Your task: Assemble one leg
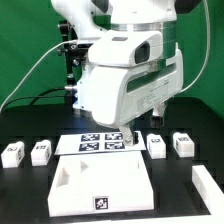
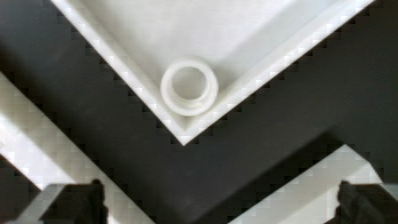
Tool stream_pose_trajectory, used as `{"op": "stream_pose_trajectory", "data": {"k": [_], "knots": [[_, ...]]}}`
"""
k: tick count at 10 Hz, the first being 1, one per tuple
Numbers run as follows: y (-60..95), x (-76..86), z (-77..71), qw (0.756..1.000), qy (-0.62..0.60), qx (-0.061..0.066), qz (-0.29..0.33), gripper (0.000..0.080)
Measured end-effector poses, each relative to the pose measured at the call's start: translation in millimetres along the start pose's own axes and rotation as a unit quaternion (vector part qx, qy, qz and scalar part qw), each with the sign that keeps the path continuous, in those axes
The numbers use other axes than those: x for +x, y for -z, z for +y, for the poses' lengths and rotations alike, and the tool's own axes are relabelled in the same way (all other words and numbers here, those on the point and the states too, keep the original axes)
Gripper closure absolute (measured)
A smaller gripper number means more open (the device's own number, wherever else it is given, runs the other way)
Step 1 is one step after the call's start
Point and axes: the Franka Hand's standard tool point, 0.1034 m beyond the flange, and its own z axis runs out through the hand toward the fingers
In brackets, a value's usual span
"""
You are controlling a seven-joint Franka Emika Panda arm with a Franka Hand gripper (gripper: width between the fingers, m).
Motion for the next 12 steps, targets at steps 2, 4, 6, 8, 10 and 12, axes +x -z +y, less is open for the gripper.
{"op": "stream_pose_trajectory", "data": {"k": [2, 4, 6, 8, 10, 12], "knots": [[-0.2, 0.0, 0.0, 1.0, 0.0, 0.0, 0.0, 0.015], [-0.3, -2.1, 1.9, 0.998, 0.056, -0.004, -0.004, 0.015], [-0.3, -2.1, 1.9, 0.998, 0.056, -0.004, -0.004, 0.015], [-0.3, -2.1, 1.9, 0.998, 0.056, -0.004, -0.004, 0.015], [-0.3, -2.1, 1.9, 0.998, 0.056, -0.004, -0.004, 0.015], [-0.3, -2.1, 1.9, 0.998, 0.056, -0.004, -0.004, 0.015]]}}
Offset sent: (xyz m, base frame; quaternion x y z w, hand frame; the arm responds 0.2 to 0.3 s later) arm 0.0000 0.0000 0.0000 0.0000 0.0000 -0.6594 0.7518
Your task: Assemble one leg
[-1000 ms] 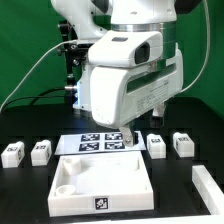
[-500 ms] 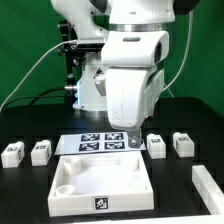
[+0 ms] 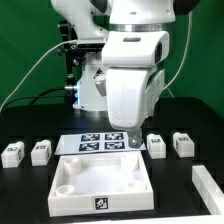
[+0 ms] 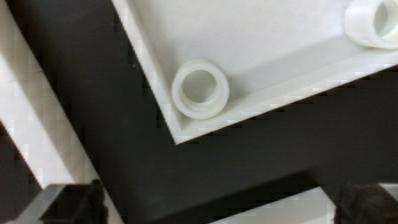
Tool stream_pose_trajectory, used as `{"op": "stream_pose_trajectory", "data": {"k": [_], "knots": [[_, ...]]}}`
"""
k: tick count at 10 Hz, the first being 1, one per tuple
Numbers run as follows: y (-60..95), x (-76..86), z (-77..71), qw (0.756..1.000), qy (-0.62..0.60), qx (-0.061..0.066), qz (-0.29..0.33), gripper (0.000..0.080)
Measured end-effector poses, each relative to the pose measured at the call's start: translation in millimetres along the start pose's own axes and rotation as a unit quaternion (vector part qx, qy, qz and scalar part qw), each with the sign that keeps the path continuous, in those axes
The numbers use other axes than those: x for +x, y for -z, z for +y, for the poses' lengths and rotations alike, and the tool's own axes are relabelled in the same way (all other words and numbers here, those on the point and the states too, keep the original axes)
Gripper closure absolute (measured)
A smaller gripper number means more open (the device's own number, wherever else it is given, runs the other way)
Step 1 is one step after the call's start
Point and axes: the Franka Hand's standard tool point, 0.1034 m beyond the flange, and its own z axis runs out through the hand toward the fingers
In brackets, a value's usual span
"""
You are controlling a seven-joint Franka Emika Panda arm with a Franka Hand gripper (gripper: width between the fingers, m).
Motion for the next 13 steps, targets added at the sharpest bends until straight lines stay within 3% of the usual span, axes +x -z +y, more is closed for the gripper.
{"op": "stream_pose_trajectory", "data": {"k": [1, 2, 3, 4, 5, 6, 7, 11, 12, 13], "knots": [[0.0, 0.0, 0.0, 1.0, 0.0, 0.0, 0.0, 0.015], [-0.3, -1.2, 0.8, 0.995, 0.103, -0.001, -0.002, 0.015], [-4.5, -8.8, -0.2, 0.993, 0.117, -0.013, 0.006, 0.015], [-17.6, -34.2, -16.9, 0.99, 0.14, -0.016, 0.007, 0.015], [-26.1, -55.8, -26.7, 0.977, 0.214, -0.008, 0.003, 0.015], [-30.4, -67.5, -25.2, 0.962, 0.274, -0.005, 0.002, 0.015], [-31.0, -72.9, -21.7, 0.953, 0.301, -0.005, 0.002, 0.015], [-31.8, -71.3, -23.0, 0.962, 0.272, -0.004, 0.003, 0.015], [-35.3, -73.9, -25.7, 0.961, 0.275, -0.007, 0.004, 0.015], [-46.9, -84.5, -40.3, 0.96, 0.28, -0.008, 0.006, 0.015]]}}
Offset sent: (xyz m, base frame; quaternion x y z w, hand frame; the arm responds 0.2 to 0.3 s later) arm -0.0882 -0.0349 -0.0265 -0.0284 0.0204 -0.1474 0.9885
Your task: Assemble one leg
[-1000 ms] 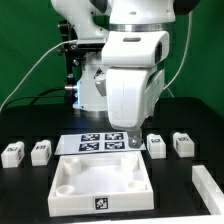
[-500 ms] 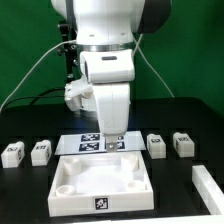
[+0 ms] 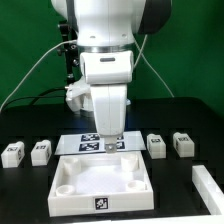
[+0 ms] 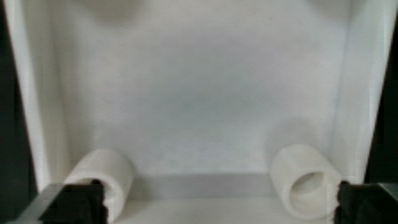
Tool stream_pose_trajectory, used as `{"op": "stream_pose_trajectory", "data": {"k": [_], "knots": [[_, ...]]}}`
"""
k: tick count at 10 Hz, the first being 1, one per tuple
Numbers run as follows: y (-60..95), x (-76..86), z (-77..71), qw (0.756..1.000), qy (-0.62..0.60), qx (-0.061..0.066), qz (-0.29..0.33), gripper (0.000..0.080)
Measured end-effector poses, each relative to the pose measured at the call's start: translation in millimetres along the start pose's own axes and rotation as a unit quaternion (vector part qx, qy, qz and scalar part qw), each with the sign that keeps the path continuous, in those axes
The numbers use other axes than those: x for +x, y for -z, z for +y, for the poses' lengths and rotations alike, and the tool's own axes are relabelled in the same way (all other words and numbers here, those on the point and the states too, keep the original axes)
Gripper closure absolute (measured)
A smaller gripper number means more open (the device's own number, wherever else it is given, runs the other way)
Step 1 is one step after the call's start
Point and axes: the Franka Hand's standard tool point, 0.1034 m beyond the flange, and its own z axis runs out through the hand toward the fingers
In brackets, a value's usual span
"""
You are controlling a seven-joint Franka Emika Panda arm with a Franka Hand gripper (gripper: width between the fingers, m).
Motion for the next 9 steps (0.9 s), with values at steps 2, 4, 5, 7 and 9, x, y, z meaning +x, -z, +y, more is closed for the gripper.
{"op": "stream_pose_trajectory", "data": {"k": [2, 4, 5, 7, 9], "knots": [[-25.6, -7.1, -42.6, 1.0, 0.02, -0.013, 0.007, 0.015], [-52.1, -17.3, -53.9, 1.0, 0.006, -0.003, 0.014, 0.015], [-60.0, -19.0, -52.8, 1.0, 0.002, -0.001, 0.016, 0.015], [-63.5, -20.0, -52.9, 1.0, -0.001, 0.002, 0.017, 0.015], [-64.0, -20.3, -53.3, 1.0, -0.002, 0.002, 0.017, 0.0406]]}}
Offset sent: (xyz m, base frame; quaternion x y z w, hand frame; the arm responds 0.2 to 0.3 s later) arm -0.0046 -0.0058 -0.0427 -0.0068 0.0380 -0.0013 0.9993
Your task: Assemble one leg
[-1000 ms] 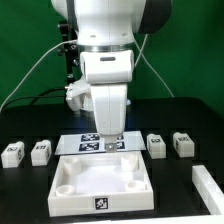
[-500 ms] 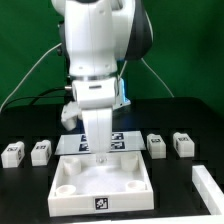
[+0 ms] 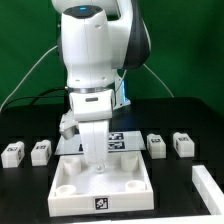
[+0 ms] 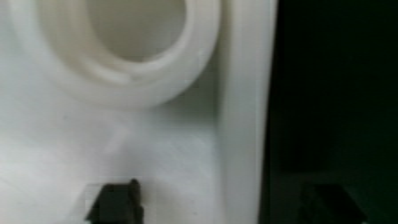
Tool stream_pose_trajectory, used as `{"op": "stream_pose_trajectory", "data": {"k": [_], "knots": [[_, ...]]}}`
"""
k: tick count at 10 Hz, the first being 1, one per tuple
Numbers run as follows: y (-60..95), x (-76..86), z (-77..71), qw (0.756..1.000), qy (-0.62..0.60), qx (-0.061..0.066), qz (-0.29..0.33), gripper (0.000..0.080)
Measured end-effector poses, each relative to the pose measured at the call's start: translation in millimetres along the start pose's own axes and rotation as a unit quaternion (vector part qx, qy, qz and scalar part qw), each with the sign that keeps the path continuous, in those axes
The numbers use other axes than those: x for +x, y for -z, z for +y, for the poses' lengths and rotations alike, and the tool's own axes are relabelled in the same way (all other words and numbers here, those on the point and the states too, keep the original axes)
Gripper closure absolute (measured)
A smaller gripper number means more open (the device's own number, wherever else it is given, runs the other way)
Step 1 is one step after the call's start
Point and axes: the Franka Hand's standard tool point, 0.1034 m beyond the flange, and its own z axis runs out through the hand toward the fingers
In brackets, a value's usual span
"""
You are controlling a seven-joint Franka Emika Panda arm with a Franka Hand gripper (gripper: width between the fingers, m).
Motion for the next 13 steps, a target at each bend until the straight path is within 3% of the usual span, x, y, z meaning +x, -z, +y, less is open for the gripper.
{"op": "stream_pose_trajectory", "data": {"k": [1, 2, 3, 11, 13], "knots": [[-0.1, 0.0, -0.1, 1.0, 0.0, 0.0, 0.0, 0.0406], [-0.3, -0.1, -0.2, 1.0, 0.0, 0.0, 0.0, 0.0588], [-0.5, -0.1, -0.4, 1.0, 0.0, 0.001, 0.0, 0.0716], [0.6, 2.0, 2.7, 1.0, -0.002, -0.004, 0.001, 0.0745], [1.9, 29.5, 26.6, 1.0, -0.003, -0.013, 0.008, 0.0745]]}}
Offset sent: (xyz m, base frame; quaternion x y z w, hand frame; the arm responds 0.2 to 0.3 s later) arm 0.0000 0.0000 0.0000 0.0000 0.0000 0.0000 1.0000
